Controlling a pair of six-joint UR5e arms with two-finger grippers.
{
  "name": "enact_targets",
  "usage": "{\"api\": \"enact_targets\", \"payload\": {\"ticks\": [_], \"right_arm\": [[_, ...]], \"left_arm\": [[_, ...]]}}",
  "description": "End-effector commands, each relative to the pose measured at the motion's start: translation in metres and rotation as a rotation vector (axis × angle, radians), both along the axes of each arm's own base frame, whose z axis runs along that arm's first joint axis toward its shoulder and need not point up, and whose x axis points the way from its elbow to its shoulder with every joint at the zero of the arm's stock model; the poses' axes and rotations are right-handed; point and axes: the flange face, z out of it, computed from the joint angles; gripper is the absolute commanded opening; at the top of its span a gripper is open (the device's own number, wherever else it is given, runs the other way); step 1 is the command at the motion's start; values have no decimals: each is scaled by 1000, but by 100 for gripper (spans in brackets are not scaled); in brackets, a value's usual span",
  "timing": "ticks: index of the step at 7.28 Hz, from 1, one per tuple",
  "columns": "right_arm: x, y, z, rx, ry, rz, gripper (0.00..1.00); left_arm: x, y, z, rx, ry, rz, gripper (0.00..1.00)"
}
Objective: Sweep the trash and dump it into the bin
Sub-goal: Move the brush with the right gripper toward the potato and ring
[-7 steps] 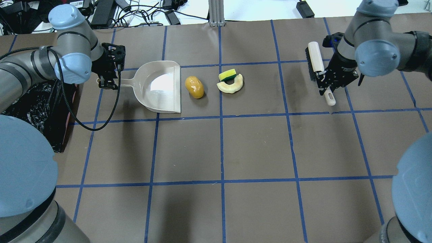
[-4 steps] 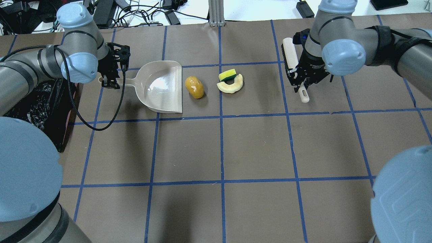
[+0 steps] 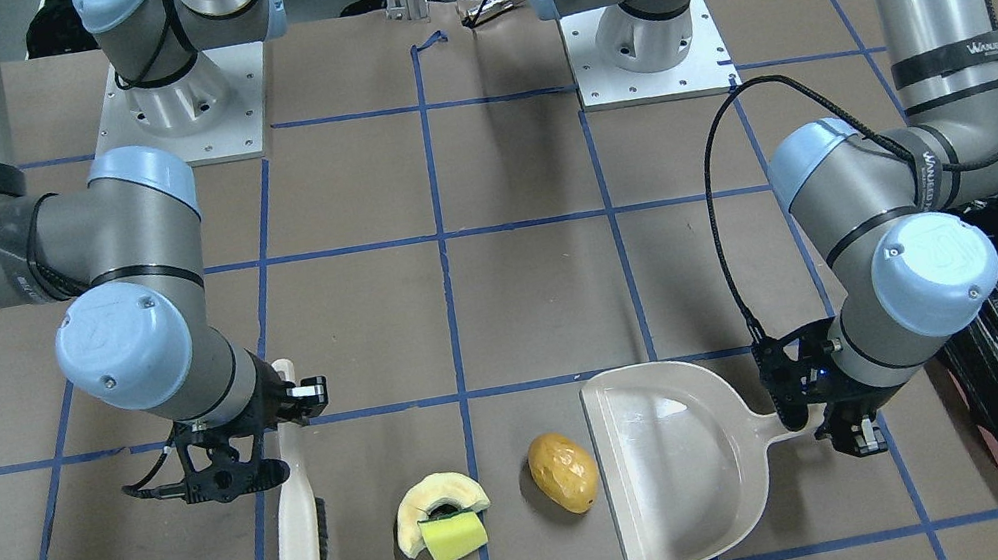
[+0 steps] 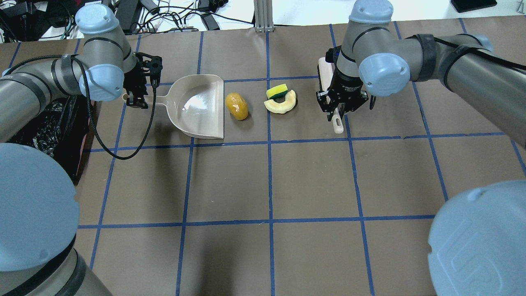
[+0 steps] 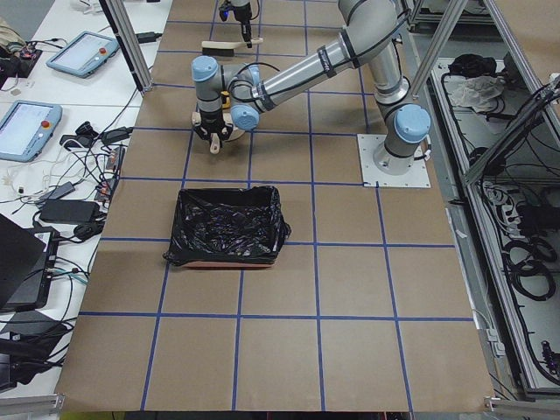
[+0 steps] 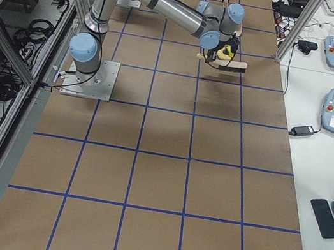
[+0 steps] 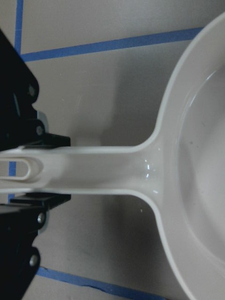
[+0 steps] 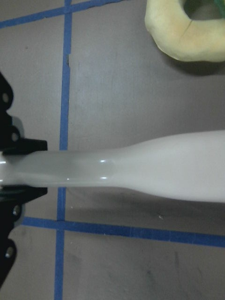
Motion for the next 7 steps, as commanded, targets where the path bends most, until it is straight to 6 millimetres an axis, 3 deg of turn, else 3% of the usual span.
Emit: {"api": "enact_targets", "payload": {"ticks": [1, 7], "right_arm": [[34, -6, -14, 18, 3, -9, 0], [89, 10, -22, 47, -10, -53, 0]], "left_arm": [[0, 0, -1, 2, 0, 0, 21], [0, 0, -2, 2, 0, -2, 21]]}}
